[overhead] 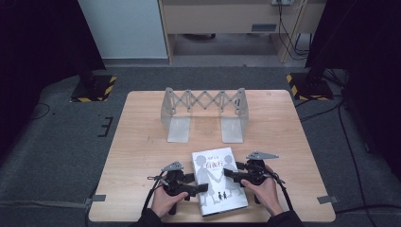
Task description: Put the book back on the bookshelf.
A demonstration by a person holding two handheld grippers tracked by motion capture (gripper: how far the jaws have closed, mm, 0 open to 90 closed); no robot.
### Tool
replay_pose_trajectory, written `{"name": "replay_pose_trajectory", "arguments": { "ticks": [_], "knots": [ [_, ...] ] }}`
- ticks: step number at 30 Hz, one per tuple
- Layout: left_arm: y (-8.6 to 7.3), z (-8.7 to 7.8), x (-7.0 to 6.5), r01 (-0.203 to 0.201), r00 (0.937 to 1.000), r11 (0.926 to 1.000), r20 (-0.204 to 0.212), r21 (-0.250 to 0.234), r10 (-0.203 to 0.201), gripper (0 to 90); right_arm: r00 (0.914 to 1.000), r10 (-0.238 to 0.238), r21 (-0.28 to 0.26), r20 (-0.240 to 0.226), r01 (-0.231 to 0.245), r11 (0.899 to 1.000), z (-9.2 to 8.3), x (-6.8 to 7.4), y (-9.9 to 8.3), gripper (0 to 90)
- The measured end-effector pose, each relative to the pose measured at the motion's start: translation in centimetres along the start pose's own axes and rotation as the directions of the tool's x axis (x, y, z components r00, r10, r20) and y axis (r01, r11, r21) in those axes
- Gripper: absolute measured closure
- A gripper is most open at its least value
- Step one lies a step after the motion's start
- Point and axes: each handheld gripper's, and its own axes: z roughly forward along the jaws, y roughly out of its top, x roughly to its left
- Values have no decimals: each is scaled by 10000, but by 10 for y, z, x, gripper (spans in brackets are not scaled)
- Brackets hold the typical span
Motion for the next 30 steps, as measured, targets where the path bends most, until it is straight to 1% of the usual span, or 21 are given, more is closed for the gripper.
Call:
{"name": "replay_pose_trajectory", "arguments": {
  "ticks": [1, 2, 3, 5, 7, 8, 9, 10, 11, 13, 15, 16, 17, 18, 19, 21, 22, 23, 25, 28, 30],
  "knots": [
    [0, 0, 0, 1, 10000, 10000, -2, 2, -1, 96, 9997, 237, -15, -10, -237, 9997, 0, 0, -2, 315],
    [0, 0, 0, 1, 10000, 10000, -2, 2, -1, 96, 9997, 237, -15, -10, -237, 9997, 0, 0, -2, 315],
    [0, 0, 0, 0, 10000, 10000, -4, 0, 0, 96, 9994, 347, 18, 27, -347, 9994, 1, -1, -2, 286],
    [0, 0, 0, 3, 10000, 10000, -4, -3, -3, 97, 9990, 441, 0, 33, -441, 9990, 1, -2, -3, 273],
    [0, 0, 0, 12, 10000, 10000, -2, -11, -12, 96, 9982, 590, 36, -80, -590, 9983, 2, -3, -3, 270],
    [0, 0, 0, 12, 10000, 10000, -2, -11, -12, 96, 9982, 590, 36, -80, -590, 9983, 2, -3, -3, 270],
    [0, 0, 0, 18, 10000, 10000, -1, -17, -18, 96, 9923, 1024, 306, -692, -1005, 9945, 6, -2, -6, 227],
    [0, 0, 0, 37, 10000, 10000, 2, -36, -37, 96, 9933, 934, 235, -680, -920, 9955, 8, -1, -7, 221],
    [0, 0, 0, 37, 10000, 10000, 3, -35, -37, 96, 9948, 848, 186, -556, -839, 9963, 8, 0, -8, 225],
    [0, 0, 0, 39, 10000, 10000, 1, -39, -39, 96, 9953, 820, 195, -516, -811, 9965, 7, 1, -7, 228],
    [0, 0, 0, 37, 10000, 10000, 3, -36, -37, 96, 9974, 621, 177, -365, -615, 9980, 7, 4, -7, 239],
    [0, 0, 0, 33, 10000, 10000, 5, -34, -33, 96, 9974, 621, 177, -365, -615, 9980, 7, 4, -7, 239],
    [0, 0, 0, 3, 10000, 10000, -7, -14, -3, 97, 9975, 630, 155, -323, -626, 9979, 6, 4, -7, 260],
    [0, 0, 0, 3, 10000, 10000, -7, -14, -3, 97, 9975, 630, 155, -323, -626, 9979, 6, 4, -7, 260],
    [0, 0, 0, -36, 10000, 10000, -41, 8, 36, 103, 9978, 581, 60, -309, -579, 9983, 3, 4, -6, 313],
    [0, -1, 1, -19, 10000, 10000, -6, 11, 19, 111, 9982, 477, -78, -371, -480, 9988, 1, 4, -5, 353],
    [0, -1, 1, -19, 10000, 10000, -6, 11, 19, 113, 9982, 477, -78, -371, -480, 9988, 1, 4, -5, 353],
    [0, -3, 2, 14, 10000, 10000, 17, 0, -14, 114, 9983, 418, -235, -413, -428, 9988, 1, 6, -5, 361],
    [1, -4, 3, 46, 10000, 10000, -16, 15, -46, 114, 9980, 482, -307, -410, -495, 9983, 3, 7, -6, 362],
    [1, -4, 4, 17, 10000, 10000, -33, 39, -17, 113, 9981, 445, -373, -427, -461, 9982, 3, 7, -7, 363],
    [1, -3, 4, 141, 9998, 9999, 143, 29, -141, 111, 9982, 267, -420, -536, -290, 9987, 4, 10, -6, 365]
  ]
}}
